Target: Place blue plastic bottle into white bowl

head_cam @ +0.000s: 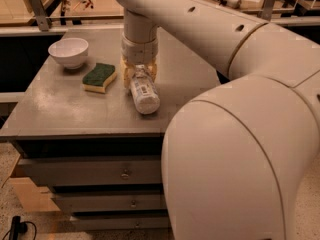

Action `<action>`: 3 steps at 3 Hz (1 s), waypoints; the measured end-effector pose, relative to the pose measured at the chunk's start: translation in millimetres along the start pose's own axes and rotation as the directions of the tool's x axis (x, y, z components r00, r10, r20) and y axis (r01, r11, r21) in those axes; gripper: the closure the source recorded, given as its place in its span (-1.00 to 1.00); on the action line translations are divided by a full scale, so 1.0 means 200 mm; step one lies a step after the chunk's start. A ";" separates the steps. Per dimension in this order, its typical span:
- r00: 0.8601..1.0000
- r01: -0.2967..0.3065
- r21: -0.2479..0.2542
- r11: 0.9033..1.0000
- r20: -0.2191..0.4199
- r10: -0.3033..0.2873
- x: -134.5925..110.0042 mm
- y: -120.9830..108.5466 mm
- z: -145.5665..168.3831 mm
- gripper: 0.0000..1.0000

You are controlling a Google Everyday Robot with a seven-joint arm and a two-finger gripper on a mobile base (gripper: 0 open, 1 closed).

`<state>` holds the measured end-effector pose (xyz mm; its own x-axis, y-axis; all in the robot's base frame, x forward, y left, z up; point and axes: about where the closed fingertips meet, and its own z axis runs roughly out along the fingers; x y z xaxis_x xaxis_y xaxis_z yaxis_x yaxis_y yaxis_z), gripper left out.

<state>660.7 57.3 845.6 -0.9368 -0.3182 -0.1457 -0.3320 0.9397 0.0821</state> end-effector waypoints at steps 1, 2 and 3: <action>0.986 0.092 -0.110 0.990 0.147 -0.076 -0.08 0.08 -0.23 0.77; 0.949 0.169 -0.264 0.950 0.303 -0.085 -0.16 0.18 -0.38 1.00; 0.925 0.168 -0.330 0.929 0.379 -0.033 -0.22 0.19 -0.45 1.00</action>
Offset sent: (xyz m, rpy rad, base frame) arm 0.0591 0.0597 0.1914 0.8836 -0.5643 0.1386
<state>678.7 96.5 943.8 -0.8136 -0.2776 -0.5108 -0.5023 0.7780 0.3773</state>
